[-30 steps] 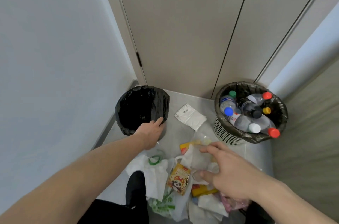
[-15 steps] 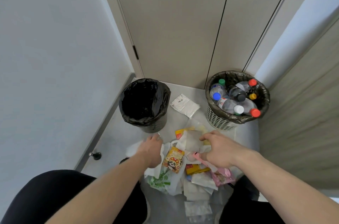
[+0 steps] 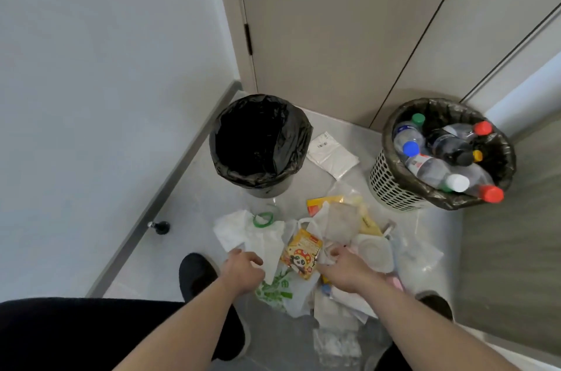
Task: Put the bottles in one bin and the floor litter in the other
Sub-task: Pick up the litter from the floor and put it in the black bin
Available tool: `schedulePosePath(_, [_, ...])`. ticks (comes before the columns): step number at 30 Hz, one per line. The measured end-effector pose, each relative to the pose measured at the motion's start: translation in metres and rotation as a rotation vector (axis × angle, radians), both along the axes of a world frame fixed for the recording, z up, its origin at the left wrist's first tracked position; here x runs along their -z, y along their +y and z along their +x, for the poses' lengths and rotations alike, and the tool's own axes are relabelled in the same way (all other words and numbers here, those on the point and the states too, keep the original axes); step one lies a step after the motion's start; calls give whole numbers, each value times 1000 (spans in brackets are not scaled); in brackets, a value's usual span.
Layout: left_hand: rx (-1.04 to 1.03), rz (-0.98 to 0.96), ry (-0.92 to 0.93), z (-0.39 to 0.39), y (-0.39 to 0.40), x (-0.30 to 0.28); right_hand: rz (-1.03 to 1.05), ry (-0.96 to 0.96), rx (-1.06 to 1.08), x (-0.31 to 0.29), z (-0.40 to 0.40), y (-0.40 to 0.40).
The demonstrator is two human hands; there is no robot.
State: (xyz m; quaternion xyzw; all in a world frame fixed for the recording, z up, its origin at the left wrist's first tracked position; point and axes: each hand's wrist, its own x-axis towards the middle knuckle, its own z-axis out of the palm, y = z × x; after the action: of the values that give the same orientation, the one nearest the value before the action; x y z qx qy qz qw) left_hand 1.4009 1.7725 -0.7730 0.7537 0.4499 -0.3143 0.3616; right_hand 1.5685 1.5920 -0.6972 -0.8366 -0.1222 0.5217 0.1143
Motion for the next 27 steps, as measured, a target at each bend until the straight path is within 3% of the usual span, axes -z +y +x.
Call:
schedulePosePath(4, [-265,-117,-34,5,8,54,-18,64,377,68,-22,29])
schedulePosePath(6, [-323,-161,-30,9,6,50,-31,92,547,94,-32,38])
schedulePosePath(11, [-254,-249,70,7,-2,65,-69,1,772,125,-38,41])
schedulePosePath(17, [-81,-146,99,5,-3,35,-55,138,708,121,-35,16])
schedulePosePath(23, [179,44,53,10,5,-47,24,109,545,57,-11,-11])
schedulePosePath(27, [304,187,-32,18,5,-120,83,-5,510,-41,1,-26])
